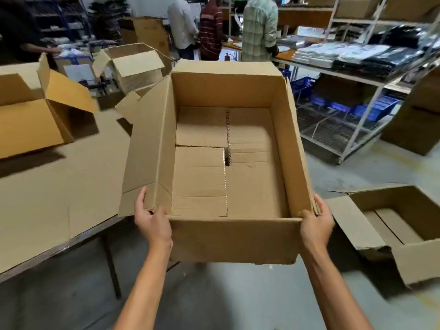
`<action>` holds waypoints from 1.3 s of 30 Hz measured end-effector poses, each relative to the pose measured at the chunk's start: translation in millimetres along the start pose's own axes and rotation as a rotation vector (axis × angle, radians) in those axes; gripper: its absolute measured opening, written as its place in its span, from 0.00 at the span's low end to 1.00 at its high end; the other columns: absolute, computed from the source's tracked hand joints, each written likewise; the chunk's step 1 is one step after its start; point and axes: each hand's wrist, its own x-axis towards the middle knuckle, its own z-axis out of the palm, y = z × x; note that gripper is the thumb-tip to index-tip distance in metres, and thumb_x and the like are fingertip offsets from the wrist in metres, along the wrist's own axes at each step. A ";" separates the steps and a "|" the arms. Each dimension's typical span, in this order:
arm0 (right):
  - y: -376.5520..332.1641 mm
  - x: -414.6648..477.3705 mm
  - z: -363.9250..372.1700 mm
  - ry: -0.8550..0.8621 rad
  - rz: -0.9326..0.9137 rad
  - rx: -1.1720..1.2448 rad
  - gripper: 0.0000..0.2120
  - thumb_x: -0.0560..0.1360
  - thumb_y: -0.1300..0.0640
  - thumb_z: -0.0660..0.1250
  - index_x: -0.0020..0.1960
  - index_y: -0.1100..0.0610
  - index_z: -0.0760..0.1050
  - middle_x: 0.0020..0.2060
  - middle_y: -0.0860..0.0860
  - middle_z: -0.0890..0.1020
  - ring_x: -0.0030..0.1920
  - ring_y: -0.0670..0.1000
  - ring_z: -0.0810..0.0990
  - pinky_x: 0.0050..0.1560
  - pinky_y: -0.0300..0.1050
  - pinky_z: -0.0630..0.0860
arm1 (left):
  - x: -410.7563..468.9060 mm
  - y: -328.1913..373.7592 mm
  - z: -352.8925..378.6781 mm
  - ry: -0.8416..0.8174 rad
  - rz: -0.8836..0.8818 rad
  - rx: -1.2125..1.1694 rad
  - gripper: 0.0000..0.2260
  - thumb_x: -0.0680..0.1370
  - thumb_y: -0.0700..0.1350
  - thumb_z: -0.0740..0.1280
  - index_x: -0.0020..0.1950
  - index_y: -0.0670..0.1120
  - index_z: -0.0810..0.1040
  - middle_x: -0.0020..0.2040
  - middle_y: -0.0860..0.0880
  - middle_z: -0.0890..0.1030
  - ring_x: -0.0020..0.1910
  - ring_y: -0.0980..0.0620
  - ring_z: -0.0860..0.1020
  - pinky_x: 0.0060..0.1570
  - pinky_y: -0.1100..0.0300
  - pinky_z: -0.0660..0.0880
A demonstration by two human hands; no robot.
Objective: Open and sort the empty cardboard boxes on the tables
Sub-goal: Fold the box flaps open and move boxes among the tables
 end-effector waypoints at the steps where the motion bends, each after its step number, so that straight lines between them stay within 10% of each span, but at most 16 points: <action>1: 0.4 6.2 -9.0 0.040 0.008 0.021 0.27 0.74 0.72 0.62 0.70 0.55 0.74 0.61 0.50 0.79 0.56 0.51 0.77 0.64 0.49 0.74 | -2.8 -1.2 14.2 -0.039 -0.007 -0.009 0.29 0.71 0.27 0.62 0.69 0.48 0.75 0.66 0.52 0.76 0.68 0.54 0.73 0.69 0.59 0.68; 23: -46.0 285.8 -127.1 0.399 0.181 0.160 0.24 0.76 0.63 0.63 0.71 0.50 0.74 0.61 0.49 0.80 0.55 0.52 0.78 0.56 0.49 0.78 | -80.4 -7.7 393.5 -0.391 -0.023 0.022 0.22 0.73 0.31 0.65 0.65 0.45 0.79 0.60 0.48 0.80 0.54 0.53 0.80 0.56 0.60 0.77; 30: -44.0 386.1 -88.1 0.398 0.206 0.115 0.23 0.75 0.63 0.63 0.69 0.52 0.76 0.61 0.49 0.81 0.59 0.53 0.78 0.63 0.51 0.75 | -45.5 -37.9 488.5 -0.381 0.013 0.063 0.21 0.72 0.32 0.64 0.61 0.48 0.81 0.48 0.53 0.81 0.28 0.62 0.70 0.31 0.71 0.71; 39: -59.5 553.4 20.0 0.375 0.205 0.045 0.20 0.74 0.64 0.62 0.63 0.52 0.80 0.47 0.48 0.81 0.50 0.53 0.78 0.55 0.49 0.75 | 50.9 -84.6 648.3 -0.366 -0.050 0.062 0.19 0.73 0.33 0.64 0.61 0.47 0.80 0.55 0.50 0.82 0.39 0.59 0.77 0.43 0.66 0.75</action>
